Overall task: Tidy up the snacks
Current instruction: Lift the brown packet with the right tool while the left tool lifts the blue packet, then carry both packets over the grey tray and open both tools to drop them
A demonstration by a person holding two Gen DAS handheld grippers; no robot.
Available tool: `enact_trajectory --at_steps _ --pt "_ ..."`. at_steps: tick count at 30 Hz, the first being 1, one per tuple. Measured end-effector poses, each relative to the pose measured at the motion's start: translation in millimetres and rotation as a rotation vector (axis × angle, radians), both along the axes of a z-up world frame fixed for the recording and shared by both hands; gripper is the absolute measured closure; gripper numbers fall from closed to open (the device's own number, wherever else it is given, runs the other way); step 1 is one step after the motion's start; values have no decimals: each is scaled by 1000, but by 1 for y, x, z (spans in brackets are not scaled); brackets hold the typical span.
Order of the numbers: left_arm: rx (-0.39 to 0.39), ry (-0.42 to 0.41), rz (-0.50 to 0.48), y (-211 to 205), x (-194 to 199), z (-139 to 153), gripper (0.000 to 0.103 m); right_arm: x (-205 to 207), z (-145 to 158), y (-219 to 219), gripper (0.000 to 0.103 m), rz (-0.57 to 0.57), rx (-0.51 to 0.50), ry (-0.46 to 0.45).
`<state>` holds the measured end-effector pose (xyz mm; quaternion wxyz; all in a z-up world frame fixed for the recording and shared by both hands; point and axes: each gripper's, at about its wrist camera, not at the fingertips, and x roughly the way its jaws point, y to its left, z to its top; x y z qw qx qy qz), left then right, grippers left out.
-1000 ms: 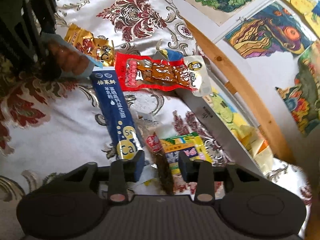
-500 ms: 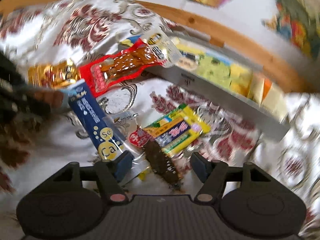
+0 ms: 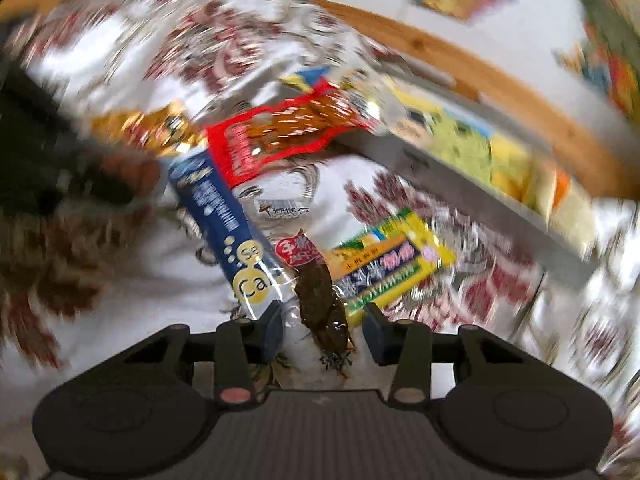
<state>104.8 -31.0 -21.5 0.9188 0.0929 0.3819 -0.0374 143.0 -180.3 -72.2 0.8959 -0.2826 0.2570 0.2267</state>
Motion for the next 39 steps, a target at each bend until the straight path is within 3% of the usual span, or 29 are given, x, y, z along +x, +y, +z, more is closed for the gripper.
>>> enact_trajectory --at_steps 4,12,22,29,33,39 --pt "28 -10 -14 -3 -5 6 86 -16 -7 13 57 47 -107 -83" --pt "56 -74 -48 -13 -9 29 86 -26 3 13 57 31 -120 -224" --pt "32 -257 -95 -45 26 68 86 -1 39 -18 57 -175 66 -364" --pt "-71 -386 -88 -71 84 90 86 38 66 -44 57 -305 214 -438" --pt "-92 -447 -66 -81 118 103 85 64 79 -45 57 -326 279 -482" --pt "-53 -488 -34 -82 167 115 85 100 83 -41 57 -323 363 -489"
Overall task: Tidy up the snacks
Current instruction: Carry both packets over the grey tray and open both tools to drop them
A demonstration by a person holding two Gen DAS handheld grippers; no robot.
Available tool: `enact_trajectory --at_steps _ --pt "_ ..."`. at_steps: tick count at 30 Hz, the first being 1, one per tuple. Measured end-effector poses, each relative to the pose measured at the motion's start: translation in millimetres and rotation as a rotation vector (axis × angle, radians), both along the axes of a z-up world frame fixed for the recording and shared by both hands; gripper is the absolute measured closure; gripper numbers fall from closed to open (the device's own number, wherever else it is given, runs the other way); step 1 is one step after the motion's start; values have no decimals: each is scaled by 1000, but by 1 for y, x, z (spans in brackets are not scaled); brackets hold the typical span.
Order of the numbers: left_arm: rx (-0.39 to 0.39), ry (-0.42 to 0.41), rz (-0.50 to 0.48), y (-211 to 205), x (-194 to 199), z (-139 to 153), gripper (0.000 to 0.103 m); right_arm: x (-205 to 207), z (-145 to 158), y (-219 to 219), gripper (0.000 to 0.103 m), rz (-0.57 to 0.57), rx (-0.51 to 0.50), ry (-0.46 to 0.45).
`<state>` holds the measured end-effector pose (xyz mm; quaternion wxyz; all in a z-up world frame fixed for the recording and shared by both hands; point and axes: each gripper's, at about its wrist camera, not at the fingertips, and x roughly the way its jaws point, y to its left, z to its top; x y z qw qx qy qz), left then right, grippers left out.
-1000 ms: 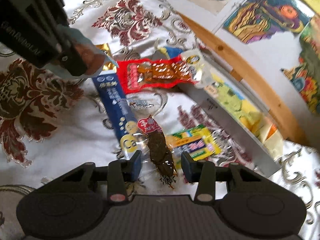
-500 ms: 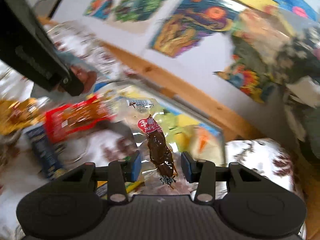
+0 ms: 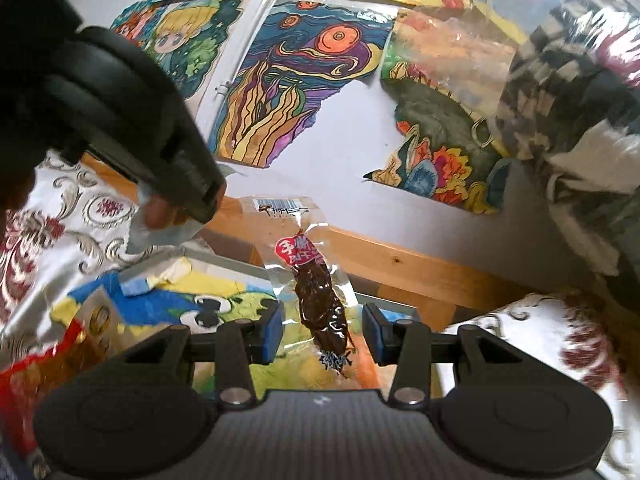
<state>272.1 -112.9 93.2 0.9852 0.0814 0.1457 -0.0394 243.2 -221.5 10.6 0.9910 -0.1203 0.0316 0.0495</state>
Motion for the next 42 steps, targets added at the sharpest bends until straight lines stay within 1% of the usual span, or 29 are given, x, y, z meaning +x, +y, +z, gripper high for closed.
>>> enact_trajectory --at_steps 2,5,10,11,14,17,20,22,24,25,26,27,28,30,31,32,33,34,36,38,39,40,41,42 --pt "-14 15 23 7 14 -1 85 9 0 4 56 11 15 -7" --pt "-47 55 66 18 35 -8 85 19 -4 9 56 38 29 13" --pt "-124 100 161 39 64 -22 86 33 -17 21 56 76 17 94" --pt "-133 107 171 43 69 -25 89 35 -19 23 56 82 15 108" --pt "-154 128 174 51 77 -31 90 40 -27 30 56 95 5 140" --pt "-149 165 185 53 82 -42 90 44 -35 35 56 110 -6 178" --pt "-173 175 194 57 81 -49 89 47 -40 37 53 112 -3 200" --pt "-176 179 195 59 79 -52 87 48 -40 36 53 107 7 210" --pt "-180 176 203 61 77 -53 80 50 -40 35 53 102 14 220" --pt "-186 173 209 63 75 -53 80 51 -39 34 51 101 16 221" --pt "-191 170 215 64 73 -52 74 51 -39 34 50 99 15 221" --pt "-197 167 220 66 71 -51 64 51 -38 34 49 94 13 221" --pt "-202 163 226 67 69 -50 61 51 -37 34 46 92 12 220" --pt "-205 148 236 70 63 -46 43 48 -33 34 40 88 14 210" --pt "-206 140 239 71 59 -43 39 46 -30 34 34 85 16 201" --pt "-206 132 241 72 55 -40 31 43 -28 34 28 81 17 192" --pt "-206 122 243 74 50 -37 25 41 -25 33 26 79 17 183" --pt "-206 114 244 76 46 -34 23 37 -22 33 23 82 16 175" --pt "-210 99 244 80 36 -28 13 30 -16 32 19 85 22 161" --pt "-210 85 249 83 26 -22 5 23 -9 31 11 81 35 145" --pt "-205 74 249 84 20 -19 4 19 -6 30 8 75 40 136" --pt "-197 65 244 84 14 -17 3 13 -2 29 2 63 46 120" --pt "-187 56 234 84 8 -15 2 7 1 28 0 50 53 102" --pt "-177 47 223 85 1 -12 1 2 5 26 0 37 61 85"
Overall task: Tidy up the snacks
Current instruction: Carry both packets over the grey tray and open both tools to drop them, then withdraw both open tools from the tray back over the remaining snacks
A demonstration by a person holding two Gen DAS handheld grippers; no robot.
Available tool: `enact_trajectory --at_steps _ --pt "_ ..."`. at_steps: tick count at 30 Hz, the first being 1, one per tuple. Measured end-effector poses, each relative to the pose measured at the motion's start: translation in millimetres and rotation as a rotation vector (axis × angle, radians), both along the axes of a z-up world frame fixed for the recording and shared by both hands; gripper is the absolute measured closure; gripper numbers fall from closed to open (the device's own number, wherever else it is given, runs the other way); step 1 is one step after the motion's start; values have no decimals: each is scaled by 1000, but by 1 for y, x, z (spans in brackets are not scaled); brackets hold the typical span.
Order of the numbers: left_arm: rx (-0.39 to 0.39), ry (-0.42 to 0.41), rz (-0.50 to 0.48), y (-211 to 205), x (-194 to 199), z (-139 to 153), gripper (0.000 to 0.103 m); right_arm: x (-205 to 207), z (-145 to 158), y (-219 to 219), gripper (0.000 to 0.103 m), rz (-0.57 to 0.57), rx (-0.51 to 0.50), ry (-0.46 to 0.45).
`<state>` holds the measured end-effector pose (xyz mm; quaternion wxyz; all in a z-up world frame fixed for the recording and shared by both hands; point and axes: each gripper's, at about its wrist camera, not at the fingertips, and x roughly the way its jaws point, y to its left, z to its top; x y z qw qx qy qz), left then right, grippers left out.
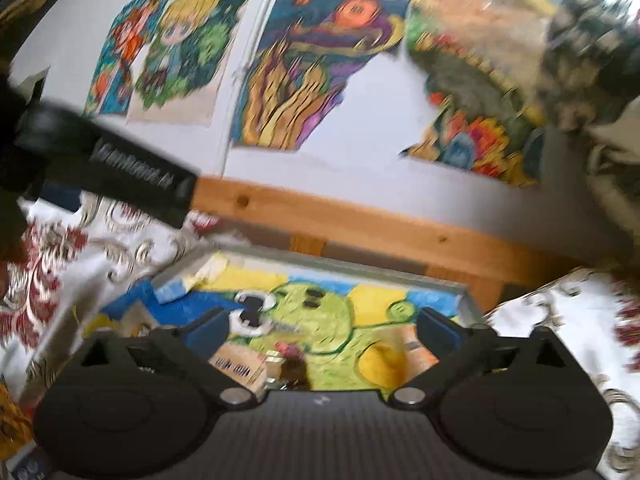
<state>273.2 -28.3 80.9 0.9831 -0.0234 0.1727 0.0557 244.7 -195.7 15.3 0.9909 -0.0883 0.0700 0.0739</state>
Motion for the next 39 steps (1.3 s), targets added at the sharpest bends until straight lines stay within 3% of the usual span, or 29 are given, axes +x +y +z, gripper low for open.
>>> enact_trajectory --at_steps 10,19,29,39 --pt "3 -22 -61 1 -67 16 1 -58 27 -20 0 -53 28 -32" --pt "25 -5 -93 12 -128 15 1 -110 25 -36 0 -34 32 22" --pt "44 54 -98 36 -178 -7 1 -135 14 -55 0 -9 93 163" --pt "129 150 -104 51 -203 -54 1 -151 -13 -26 0 52 -63 284"
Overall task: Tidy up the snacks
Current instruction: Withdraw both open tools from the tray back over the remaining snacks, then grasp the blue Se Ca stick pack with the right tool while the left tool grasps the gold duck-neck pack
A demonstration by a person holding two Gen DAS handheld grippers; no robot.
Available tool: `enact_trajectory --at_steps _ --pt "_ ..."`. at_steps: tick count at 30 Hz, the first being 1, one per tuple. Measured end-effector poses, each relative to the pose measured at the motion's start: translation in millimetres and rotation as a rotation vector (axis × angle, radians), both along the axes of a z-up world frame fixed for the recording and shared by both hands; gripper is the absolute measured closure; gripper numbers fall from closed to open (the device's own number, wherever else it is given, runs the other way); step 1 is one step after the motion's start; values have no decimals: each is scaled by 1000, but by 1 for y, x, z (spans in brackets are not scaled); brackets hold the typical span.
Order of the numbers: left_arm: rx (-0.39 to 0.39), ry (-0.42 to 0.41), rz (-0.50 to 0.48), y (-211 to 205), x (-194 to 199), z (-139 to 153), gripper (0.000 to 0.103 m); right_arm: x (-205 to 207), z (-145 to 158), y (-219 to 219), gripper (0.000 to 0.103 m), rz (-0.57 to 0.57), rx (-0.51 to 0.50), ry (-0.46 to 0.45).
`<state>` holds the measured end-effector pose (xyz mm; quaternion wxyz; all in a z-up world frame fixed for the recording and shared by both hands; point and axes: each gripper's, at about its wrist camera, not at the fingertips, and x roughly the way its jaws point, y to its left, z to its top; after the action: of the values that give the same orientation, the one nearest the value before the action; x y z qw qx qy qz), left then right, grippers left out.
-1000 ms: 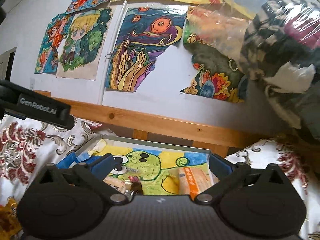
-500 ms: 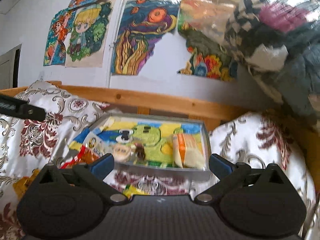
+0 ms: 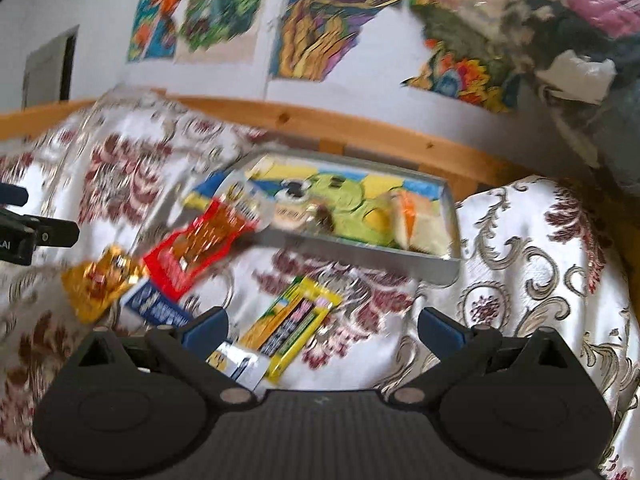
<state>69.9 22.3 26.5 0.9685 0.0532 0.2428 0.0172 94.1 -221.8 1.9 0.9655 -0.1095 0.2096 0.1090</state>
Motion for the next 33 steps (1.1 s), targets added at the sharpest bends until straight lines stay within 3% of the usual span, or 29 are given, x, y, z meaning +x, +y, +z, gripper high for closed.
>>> enact_trajectory --at_steps 17,23,29,33 --pt "39 120 6 22 -7 -43 1 -3 -40 59 0 180 -237 73" --pt "89 149 -23 22 -3 -55 1 3 -55 75 0 256 -316 88" --pt "137 165 -51 19 2 -64 1 6 -69 88 0 351 -429 -5" --pt "114 182 -54 21 11 -65 1 14 -72 87 0 376 -408 -19"
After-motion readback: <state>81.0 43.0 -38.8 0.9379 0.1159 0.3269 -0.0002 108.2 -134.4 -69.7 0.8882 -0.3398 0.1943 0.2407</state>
